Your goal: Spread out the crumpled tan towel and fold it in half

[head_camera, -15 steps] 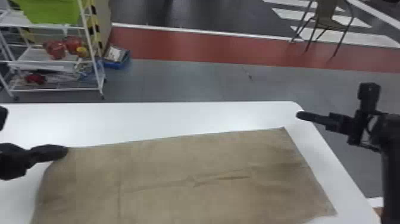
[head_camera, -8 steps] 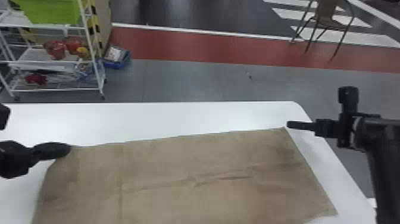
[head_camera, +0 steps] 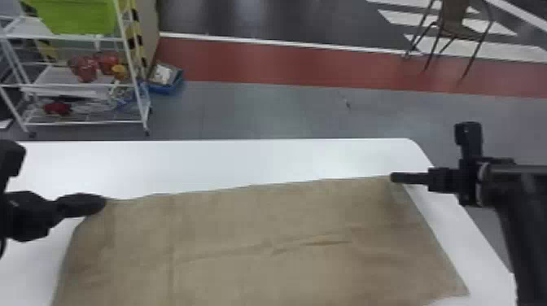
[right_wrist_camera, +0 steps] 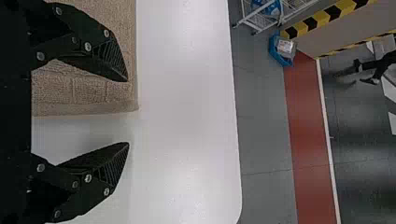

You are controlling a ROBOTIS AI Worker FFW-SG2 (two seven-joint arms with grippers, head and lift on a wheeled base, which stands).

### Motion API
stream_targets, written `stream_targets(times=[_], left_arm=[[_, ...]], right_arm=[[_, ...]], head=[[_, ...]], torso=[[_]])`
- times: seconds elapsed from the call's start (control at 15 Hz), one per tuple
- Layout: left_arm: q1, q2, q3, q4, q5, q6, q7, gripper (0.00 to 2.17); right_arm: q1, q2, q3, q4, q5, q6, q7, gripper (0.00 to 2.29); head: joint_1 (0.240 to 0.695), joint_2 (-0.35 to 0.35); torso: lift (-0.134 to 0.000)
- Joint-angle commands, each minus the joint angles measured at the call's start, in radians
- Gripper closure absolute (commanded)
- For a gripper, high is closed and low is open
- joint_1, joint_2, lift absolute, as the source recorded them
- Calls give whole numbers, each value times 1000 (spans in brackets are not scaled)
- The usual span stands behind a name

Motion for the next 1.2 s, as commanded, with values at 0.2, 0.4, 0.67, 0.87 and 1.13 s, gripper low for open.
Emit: stream_targets(times=[0.2,0.4,0.67,0.87,1.13], left_arm=[[3,0,0,-1,0,-5,-3,1555],[3,0,0,-1,0,-5,-3,1555],[3,0,0,-1,0,-17,-3,1555],[5,0,2,-1,0,-42,-5,1558],[21,-3,6,-9,5,-100,3,1558]], right_arm=[[-17,1,28,18,5,-7,0,745],[-17,1,33,16,8,-7,2,1507],[-4,1,28,15,8,-41,19,1781],[17,-2,11,0,11,-69,31,1781],[36,-3,-22,-30,5,-87,62,1781]], head=[[695,-165],[695,-160],[695,-158],[695,-158],[695,-163]], torso=[[-121],[-121],[-121],[-121],[-121]])
